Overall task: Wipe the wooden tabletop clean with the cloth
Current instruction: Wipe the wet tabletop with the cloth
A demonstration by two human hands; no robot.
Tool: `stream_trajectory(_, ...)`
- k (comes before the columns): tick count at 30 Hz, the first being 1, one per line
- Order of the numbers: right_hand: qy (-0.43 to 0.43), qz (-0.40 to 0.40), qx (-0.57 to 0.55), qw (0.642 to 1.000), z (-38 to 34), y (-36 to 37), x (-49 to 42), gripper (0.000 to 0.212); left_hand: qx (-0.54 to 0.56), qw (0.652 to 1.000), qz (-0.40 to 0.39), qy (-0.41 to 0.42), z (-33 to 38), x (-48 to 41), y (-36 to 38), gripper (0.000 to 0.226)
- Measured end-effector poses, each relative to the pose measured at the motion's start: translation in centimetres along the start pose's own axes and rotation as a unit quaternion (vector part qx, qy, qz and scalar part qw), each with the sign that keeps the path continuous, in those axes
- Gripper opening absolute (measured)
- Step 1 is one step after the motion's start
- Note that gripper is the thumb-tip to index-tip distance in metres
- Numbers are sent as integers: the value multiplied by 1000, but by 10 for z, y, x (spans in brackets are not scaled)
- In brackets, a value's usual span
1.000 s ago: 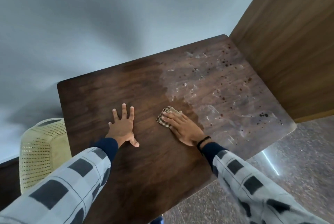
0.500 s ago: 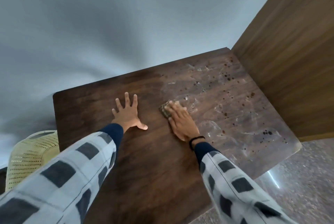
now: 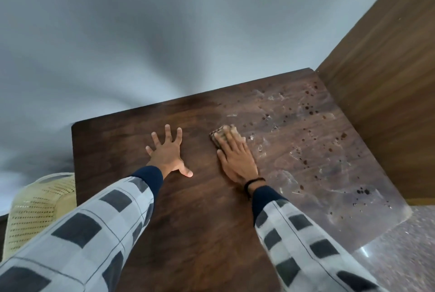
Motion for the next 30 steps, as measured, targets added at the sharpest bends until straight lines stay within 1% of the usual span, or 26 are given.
stream_trajectory(3,-132,-25,25,991,-4,11,26,53,-2,1000,-2,-4,0,-1,0,155)
stream_trajectory(5,-162,-35,33,986,9,4,9,55,-2,1000,-7,-6,1,-3,0,155)
stream_trajectory(7,-126,-43,44,990,15,-8,-23,56,0,1000,-7,-5,1,-3,0,155)
stream_trajectory(10,-26,-15,-17,999,12,-20,-51,57,0,1000,-3,-6,0,-1,-1,154)
stream_trajectory(11,-20,-4,-29,999,5,-17,-46,57,-1,1000,-4,-5,1,0,-1,154)
stream_trajectory(12,-36,-7,-34,999,-2,-10,-37,57,-1,1000,-5,-3,1,0,-1,154)
stream_trajectory(15,-158,-35,-3,987,-11,7,-5,57,-3,1000,-11,-3,3,0,-2,154)
stream_trajectory(17,-194,-47,26,980,-2,3,-19,58,-4,1000,-12,-7,4,0,-3,154)
stream_trajectory(18,-187,-49,33,981,0,-2,-34,59,-5,1000,-13,-8,5,0,-4,154)
stream_trajectory(19,-158,-47,26,986,2,-9,-50,59,-6,1000,-14,-9,5,1,-4,154)
stream_trajectory(21,-60,-24,-20,998,1,-20,-74,58,-4,1000,-21,-13,6,2,-4,155)
stream_trajectory(22,-31,-6,-34,999,-4,-21,-77,57,-5,1000,-23,-15,7,2,-5,155)
stream_trajectory(23,-28,2,-40,999,-11,-18,-74,56,-8,1000,-24,-17,7,3,-5,155)
stream_trajectory(24,-53,-5,-41,998,-19,-13,-66,56,-10,999,-27,-19,7,2,-5,155)
stream_trajectory(26,-132,-25,-22,991,-23,-6,-50,55,-9,999,-33,-24,8,2,-5,156)
stream_trajectory(27,-158,-31,-9,987,-19,-7,-51,55,-7,999,-35,-25,9,1,-5,156)
stream_trajectory(28,-169,-31,1,985,-13,-11,-59,54,-6,999,-36,-25,9,1,-5,156)
stream_trajectory(30,-146,-32,1,989,-7,-23,-91,54,-1,999,-38,-27,10,0,-5,156)
Point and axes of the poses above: each hand's wrist, its own x-axis away from the middle knuckle, its own y-axis out of the palm, z = x × y, the point moved 6 cm from there along -x, towards the middle knuckle, and after that the axes turned 7 degrees about y, right-handed, at the moved point
